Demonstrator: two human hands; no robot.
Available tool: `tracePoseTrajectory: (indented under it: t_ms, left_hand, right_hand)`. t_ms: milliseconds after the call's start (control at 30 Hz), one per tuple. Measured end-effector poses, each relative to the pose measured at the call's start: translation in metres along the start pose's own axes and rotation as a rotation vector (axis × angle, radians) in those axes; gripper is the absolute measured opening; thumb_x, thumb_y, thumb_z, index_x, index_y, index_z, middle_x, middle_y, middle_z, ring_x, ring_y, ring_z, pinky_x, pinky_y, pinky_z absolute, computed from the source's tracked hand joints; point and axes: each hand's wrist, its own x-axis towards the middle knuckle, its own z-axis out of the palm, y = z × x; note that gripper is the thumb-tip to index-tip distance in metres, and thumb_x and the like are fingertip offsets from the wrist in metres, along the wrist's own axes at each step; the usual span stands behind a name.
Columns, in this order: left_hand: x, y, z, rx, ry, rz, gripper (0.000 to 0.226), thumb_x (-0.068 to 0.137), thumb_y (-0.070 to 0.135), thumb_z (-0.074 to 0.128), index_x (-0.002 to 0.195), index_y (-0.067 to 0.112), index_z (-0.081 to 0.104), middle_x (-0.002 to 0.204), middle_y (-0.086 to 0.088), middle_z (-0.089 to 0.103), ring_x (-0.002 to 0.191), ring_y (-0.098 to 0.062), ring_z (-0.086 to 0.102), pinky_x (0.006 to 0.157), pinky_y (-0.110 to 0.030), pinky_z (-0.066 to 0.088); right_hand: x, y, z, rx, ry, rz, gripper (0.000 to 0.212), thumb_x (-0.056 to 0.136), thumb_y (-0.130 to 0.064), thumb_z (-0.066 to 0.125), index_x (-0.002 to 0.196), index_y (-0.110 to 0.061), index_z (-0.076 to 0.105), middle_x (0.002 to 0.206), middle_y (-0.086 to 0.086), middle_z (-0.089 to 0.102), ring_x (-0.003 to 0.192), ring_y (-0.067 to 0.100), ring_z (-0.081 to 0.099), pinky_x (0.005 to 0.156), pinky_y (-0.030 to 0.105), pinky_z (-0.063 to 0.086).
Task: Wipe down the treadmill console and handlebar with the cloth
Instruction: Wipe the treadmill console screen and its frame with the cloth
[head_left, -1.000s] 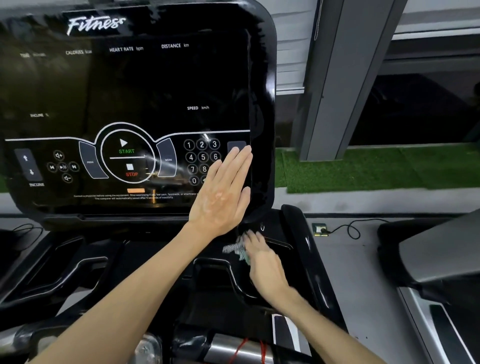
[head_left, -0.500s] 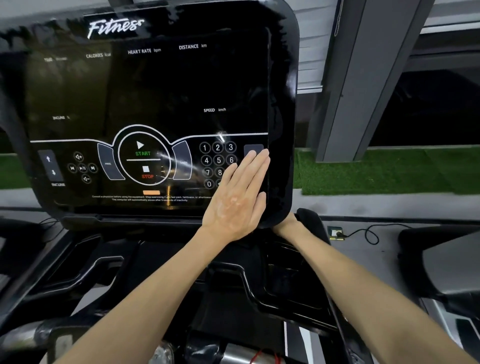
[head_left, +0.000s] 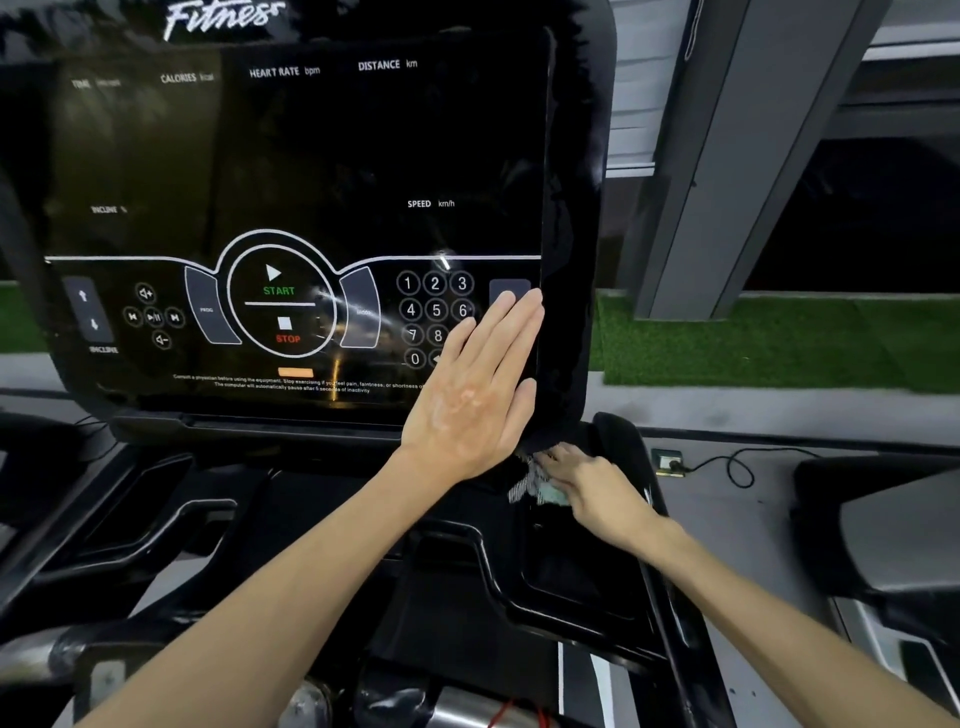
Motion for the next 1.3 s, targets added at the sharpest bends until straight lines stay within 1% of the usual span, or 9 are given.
tracePoseTrajectory:
  t_ms: [100,367,500,567,700,833,933,1067,1300]
  left_hand:
    - [0.000,0.000,0.000,-0.011,-0.003,0.000,0.062,0.095,0.021,0.045,0.151,0.003,0.025,0.160,-0.008,0.022,0.149,-0.022,0.018,0.119,-0.040,0.019]
    - [-0.001,-0.001,-0.002,-0.026,-0.016,-0.006,0.062,0.094,0.019,0.045,0.151,0.003,0.026,0.160,-0.008,0.023,0.149,-0.021,0.018,0.120,-0.040,0.019]
    - [0.000,0.000,-0.001,-0.018,-0.016,-0.007,0.062,0.095,0.020,0.045,0.151,0.003,0.025,0.160,-0.007,0.022,0.149,-0.021,0.017,0.120,-0.040,0.019]
    - [-0.001,0.000,0.000,-0.013,-0.012,-0.006,0.062,0.095,0.020,0.045,0.151,0.003,0.025,0.160,-0.007,0.021,0.149,-0.021,0.017,0.120,-0.040,0.019]
    - [-0.001,0.000,0.001,-0.005,0.001,-0.005,0.061,0.096,0.021,0.043,0.151,0.004,0.023,0.160,-0.007,0.021,0.149,-0.021,0.017,0.120,-0.039,0.017]
    - [0.000,0.001,0.001,-0.006,-0.004,-0.007,0.060,0.096,0.022,0.042,0.151,0.003,0.025,0.160,-0.007,0.021,0.149,-0.021,0.017,0.120,-0.039,0.016]
    - [-0.001,0.000,0.002,-0.011,0.001,-0.006,0.060,0.096,0.021,0.042,0.151,0.003,0.024,0.160,-0.008,0.021,0.149,-0.022,0.017,0.120,-0.039,0.017]
    - [-0.002,-0.001,0.001,-0.017,0.005,0.004,0.062,0.095,0.020,0.045,0.151,0.003,0.024,0.160,-0.009,0.023,0.149,-0.022,0.018,0.120,-0.041,0.020]
    - [-0.002,-0.003,0.001,-0.032,-0.013,0.008,0.062,0.095,0.021,0.043,0.151,0.004,0.023,0.160,-0.008,0.021,0.149,-0.021,0.017,0.120,-0.041,0.019]
  right_hand:
    - [0.035,0.012,-0.006,-0.068,-0.004,0.156,0.040,0.087,-0.003,0.050,0.125,-0.012,0.058,0.124,0.015,0.060,0.110,0.036,0.059,0.085,0.041,0.047]
    - [0.076,0.033,-0.013,-0.144,-0.115,0.260,0.024,0.094,-0.009,0.045,0.112,-0.005,0.061,0.114,0.021,0.065,0.107,0.038,0.060,0.086,0.042,0.046]
    - [0.029,0.014,-0.025,-0.105,-0.042,0.149,0.034,0.096,-0.015,0.049,0.128,-0.015,0.060,0.133,0.009,0.059,0.116,0.036,0.057,0.088,0.037,0.046]
    - [0.003,0.013,-0.020,-0.140,-0.095,0.100,0.045,0.098,-0.019,0.046,0.143,-0.024,0.046,0.151,0.000,0.041,0.128,0.030,0.050,0.100,0.038,0.044]
    - [-0.028,0.009,-0.013,-0.126,-0.163,0.052,0.051,0.100,-0.018,0.043,0.149,-0.027,0.033,0.158,-0.003,0.024,0.141,0.021,0.034,0.108,0.041,0.039]
    - [-0.001,0.022,-0.021,-0.133,-0.140,0.058,0.047,0.097,-0.021,0.049,0.144,-0.024,0.045,0.152,-0.002,0.038,0.129,0.025,0.050,0.102,0.041,0.044]
    - [0.034,0.024,-0.031,-0.186,-0.121,0.127,0.029,0.095,-0.025,0.051,0.119,-0.014,0.062,0.120,0.013,0.065,0.107,0.038,0.060,0.085,0.040,0.049]
    - [0.076,0.031,-0.029,-0.218,-0.173,0.203,0.027,0.094,-0.015,0.047,0.114,-0.006,0.063,0.112,0.021,0.066,0.106,0.038,0.061,0.087,0.041,0.048]
    - [0.053,0.024,-0.031,-0.284,-0.124,0.181,0.028,0.095,-0.022,0.049,0.117,-0.012,0.064,0.110,0.021,0.066,0.105,0.039,0.060,0.084,0.040,0.046]
